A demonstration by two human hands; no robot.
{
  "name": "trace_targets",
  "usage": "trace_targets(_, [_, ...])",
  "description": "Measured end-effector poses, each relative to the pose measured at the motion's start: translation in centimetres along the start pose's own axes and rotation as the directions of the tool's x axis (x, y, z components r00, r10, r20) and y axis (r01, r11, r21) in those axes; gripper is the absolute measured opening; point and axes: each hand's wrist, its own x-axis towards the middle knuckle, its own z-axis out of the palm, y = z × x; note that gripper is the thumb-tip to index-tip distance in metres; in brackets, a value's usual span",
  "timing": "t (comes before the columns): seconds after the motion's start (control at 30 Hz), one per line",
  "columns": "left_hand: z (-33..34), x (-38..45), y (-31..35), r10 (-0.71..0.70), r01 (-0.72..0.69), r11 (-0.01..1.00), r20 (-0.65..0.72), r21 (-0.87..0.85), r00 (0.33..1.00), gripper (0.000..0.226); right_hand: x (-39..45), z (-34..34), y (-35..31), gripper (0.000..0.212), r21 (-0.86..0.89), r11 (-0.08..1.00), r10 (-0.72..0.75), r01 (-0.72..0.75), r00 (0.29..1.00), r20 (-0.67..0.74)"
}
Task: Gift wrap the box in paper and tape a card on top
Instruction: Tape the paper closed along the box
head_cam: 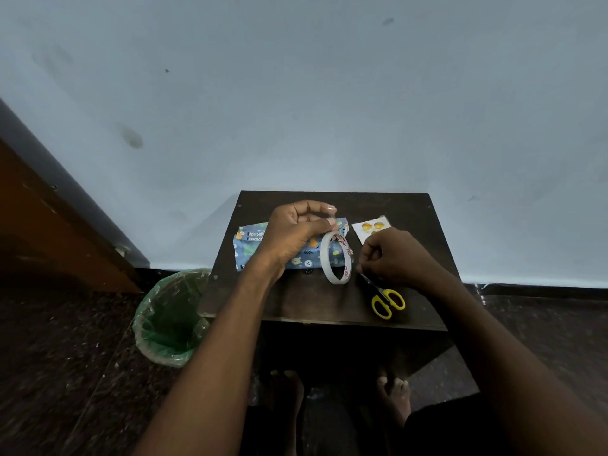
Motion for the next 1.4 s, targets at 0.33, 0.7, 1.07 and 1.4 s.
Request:
trace_targets(0.33, [0.1, 0.0, 0.0, 0.0, -0.003, 0.996, 0.03, 0.09, 1.0, 0.021, -1.2, -1.0, 0.2, 0.042, -0.213, 0.963, 0.212, -0.167, 0.955, 0.209])
trace_targets(0.7, [0.3, -0.2, -0.4, -0.016, 0.013, 0.997, 0.031, 0.082, 0.999, 0.019, -3.3, -1.2, 0.1, 0.028, -0.435, 0.896, 0.115, -0.086, 0.992, 0.041])
trace_targets(1.07, [0.1, -0.3, -0.4, -0.027, 0.023, 0.995, 0.034, 0.099, 0.999, 0.022, -4.1, -0.6, -1.3, 0.015, -0.307, 0.947, 0.099, -0.091, 0.995, 0.011])
trace_targets(1.4, [0.2, -0.2, -0.5, 0.014, -0.023, 0.991, 0.067, 0.133, 0.998, 0.021, -3.6, 1.0, -2.4, 0.03, -0.511, 0.853, 0.035, -0.108, 0.988, -0.149])
